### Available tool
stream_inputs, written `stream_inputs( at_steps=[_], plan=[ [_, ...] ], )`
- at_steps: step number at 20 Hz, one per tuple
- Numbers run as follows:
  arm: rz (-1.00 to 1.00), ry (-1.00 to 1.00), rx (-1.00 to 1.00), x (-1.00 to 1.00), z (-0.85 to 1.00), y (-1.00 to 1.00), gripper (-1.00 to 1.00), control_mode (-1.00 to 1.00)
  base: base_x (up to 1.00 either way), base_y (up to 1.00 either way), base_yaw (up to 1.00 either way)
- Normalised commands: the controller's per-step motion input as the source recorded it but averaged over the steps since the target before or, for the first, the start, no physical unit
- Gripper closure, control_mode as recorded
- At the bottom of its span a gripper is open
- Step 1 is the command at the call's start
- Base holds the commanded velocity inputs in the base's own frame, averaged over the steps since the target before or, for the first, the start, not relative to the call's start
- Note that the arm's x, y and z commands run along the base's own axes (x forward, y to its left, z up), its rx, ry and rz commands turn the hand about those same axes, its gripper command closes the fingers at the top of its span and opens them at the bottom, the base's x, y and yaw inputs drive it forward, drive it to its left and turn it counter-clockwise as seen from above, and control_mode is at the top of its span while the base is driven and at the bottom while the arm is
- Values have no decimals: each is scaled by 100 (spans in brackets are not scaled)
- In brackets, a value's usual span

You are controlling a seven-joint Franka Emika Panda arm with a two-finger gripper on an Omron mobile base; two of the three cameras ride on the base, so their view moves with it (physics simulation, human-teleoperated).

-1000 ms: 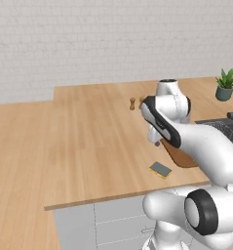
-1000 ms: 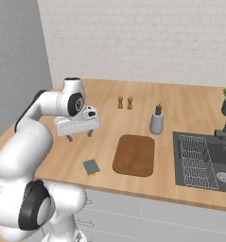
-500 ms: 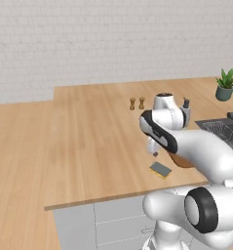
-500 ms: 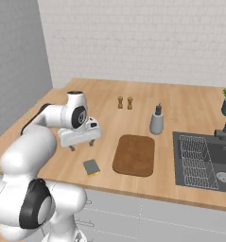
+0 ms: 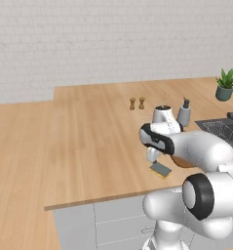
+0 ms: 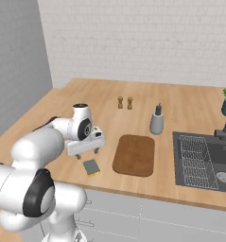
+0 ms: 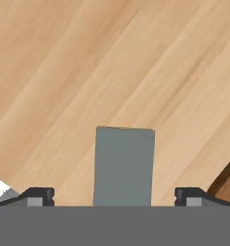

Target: Pick up the sponge from the counter and clean the cutting board by briefly scrubbing or pressing down on the cutting board. Once finished, release the sponge.

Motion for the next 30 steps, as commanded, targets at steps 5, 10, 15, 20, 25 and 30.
stream_inputs(
  at_steps=[5,10,15,20,25,30],
  plan=[
    [0,0,0,2,-37,-7,-100,-100,0,0,0],
    [0,0,0,0,-30,-14,-100,-100,0,0,0],
    [0,0,0,0,-27,-8,-100,-100,0,0,0],
    [0,0,0,0,-22,0,-100,-100,0,0,0],
    [0,8,0,0,-21,0,-100,-100,0,0,0],
    [0,13,0,0,-5,0,-100,-100,0,0,0]
  ],
)
